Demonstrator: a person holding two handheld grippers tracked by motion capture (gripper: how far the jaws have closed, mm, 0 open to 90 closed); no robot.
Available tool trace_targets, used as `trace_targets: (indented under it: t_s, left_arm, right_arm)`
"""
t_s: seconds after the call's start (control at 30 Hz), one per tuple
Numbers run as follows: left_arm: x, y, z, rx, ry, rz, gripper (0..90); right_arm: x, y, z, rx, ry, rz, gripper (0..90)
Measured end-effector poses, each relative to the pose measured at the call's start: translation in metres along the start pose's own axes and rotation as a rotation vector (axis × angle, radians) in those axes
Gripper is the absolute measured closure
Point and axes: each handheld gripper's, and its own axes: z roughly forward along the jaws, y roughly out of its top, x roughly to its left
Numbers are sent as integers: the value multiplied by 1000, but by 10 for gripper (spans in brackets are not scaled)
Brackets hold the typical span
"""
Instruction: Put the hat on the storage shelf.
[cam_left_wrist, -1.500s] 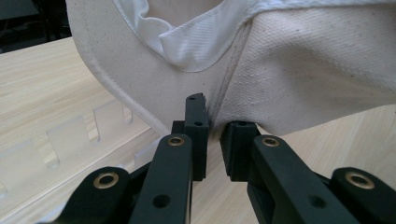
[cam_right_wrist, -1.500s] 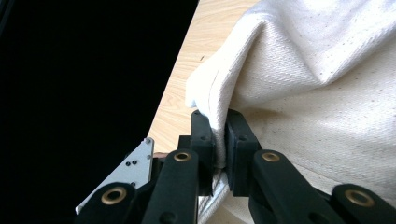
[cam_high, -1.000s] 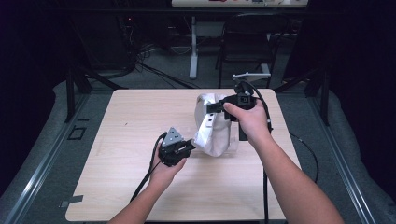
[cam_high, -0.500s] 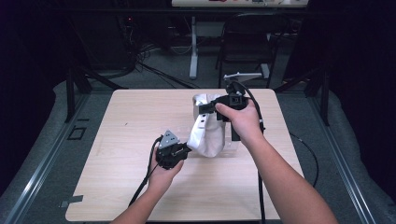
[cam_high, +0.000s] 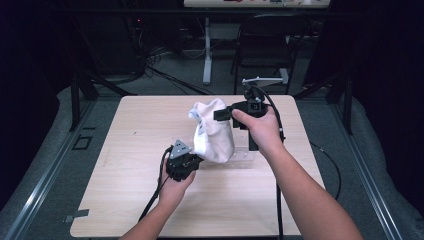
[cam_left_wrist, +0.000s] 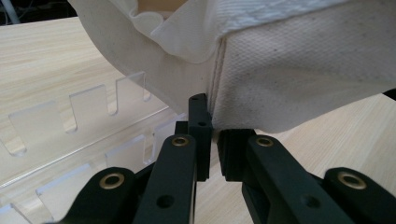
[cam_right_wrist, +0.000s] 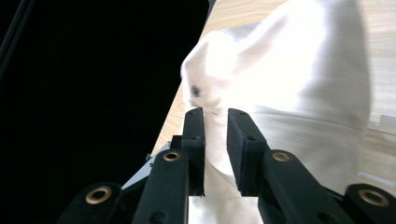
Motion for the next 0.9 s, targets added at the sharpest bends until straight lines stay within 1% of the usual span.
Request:
trace_targets:
  t_s: [0.03, 0.07, 0.1, 0.23, 0.27, 0.3, 0.33, 0.37, 0.4, 0.43, 0.5, 0.53, 0.6, 0.7, 0.8, 0.87, 0.9]
  left_arm:
    - [0, 0, 0, 0, 0, 0, 857]
    - [0, -1, 0, 5, 9, 26, 857]
    - [-1, -1, 1, 8, 10, 31, 857]
    - [-1, -2, 2, 11, 19, 29, 856]
    - [0, -3, 4, 12, 13, 19, 857]
    - [0, -3, 4, 12, 13, 19, 857]
    - [0, -5, 7, 57, 24, 37, 857]
    - [0, -5, 7, 57, 24, 37, 857]
    - [-1, -7, 10, 70, 34, 46, 856]
    - [-2, -8, 11, 72, 38, 54, 856]
    - [-3, -8, 11, 73, 38, 53, 856]
    - [-3, -8, 11, 73, 47, 63, 855]
    - [-3, -8, 11, 74, 43, 65, 851]
    - [-4, -8, 10, 74, 51, 66, 842]
    - [-3, -9, 8, 68, 56, 61, 797]
    - [-4, -9, 6, 51, 54, 48, 739]
    - [-4, -9, 6, 51, 54, 48, 715]
  right_arm:
    - [0, 0, 0, 0, 0, 0, 773]
    - [0, 0, -1, -5, 5, 4, 762]
    - [0, 0, -2, -8, 6, 6, 759]
    - [-2, 0, -3, -13, 6, 9, 752]
    - [-2, 0, -4, -15, 9, 13, 745]
    - [-2, -1, -5, -14, 9, 12, 746]
    - [-3, -1, -5, -13, 10, 12, 745]
    - [-3, -1, -5, -13, 10, 12, 745]
    - [-3, -1, -6, -14, 10, 11, 744]
    - [-3, -1, -7, -16, 9, 12, 744]
    - [-3, -2, -7, -17, 13, 10, 744]
    - [-4, -2, -8, -13, 14, 8, 743]
    - [-5, -2, -8, -13, 14, 11, 741]
    - [-5, -3, -8, -17, 17, 12, 738]
    - [-7, -4, -9, -16, 17, 11, 731]
    - [-7, -4, -10, -13, 17, 8, 726]
    - [-7, -4, -10, -13, 17, 8, 726]
